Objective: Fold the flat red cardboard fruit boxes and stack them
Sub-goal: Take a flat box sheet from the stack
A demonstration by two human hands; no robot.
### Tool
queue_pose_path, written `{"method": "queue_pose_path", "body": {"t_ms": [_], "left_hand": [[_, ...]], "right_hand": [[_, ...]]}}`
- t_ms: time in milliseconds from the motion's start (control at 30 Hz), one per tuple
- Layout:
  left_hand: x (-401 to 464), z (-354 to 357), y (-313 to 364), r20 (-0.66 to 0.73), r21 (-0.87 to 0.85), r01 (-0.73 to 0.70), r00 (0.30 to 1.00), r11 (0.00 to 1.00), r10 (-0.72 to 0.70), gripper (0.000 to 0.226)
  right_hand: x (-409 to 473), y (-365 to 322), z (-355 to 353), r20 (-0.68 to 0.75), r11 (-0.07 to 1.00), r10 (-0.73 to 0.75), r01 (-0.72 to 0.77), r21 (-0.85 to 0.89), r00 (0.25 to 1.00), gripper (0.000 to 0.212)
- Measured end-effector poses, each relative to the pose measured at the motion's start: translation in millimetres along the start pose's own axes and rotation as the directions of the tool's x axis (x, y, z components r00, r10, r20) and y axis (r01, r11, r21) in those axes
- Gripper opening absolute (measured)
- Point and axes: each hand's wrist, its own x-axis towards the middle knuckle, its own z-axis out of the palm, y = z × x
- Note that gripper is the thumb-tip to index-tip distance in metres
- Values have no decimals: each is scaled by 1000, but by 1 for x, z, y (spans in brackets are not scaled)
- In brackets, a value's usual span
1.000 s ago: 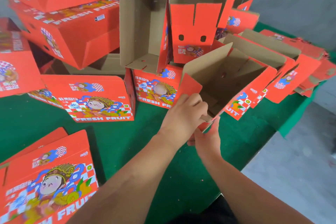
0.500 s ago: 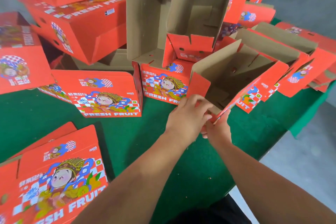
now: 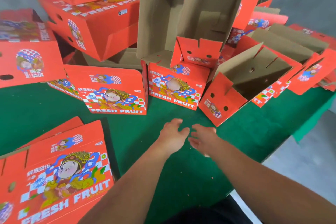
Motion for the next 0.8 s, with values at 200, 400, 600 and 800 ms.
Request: {"method": "queue_pose_path", "body": {"t_ms": [200,400,600,800], "left_hand": [[-16,-13,-35,-205,-405,67,965,912,-162,37],[-42,-51,-88,-406,-562,8,869,827,-284,28],[-89,-89,-183,-540,-490,185,703,852,-463,30],[-165,-114,-283,-615,-216,758,384,616,-689,73]], "right_hand": [[-36,19,67,299,956,-168,230,-184,939,51],[-69,44,136,458,895,-126,299,-329,880,33],[-91,108,175,557,710,-193,506,-489,808,42],[-97,150,179,599,613,251,354,-706,760,25]]}}
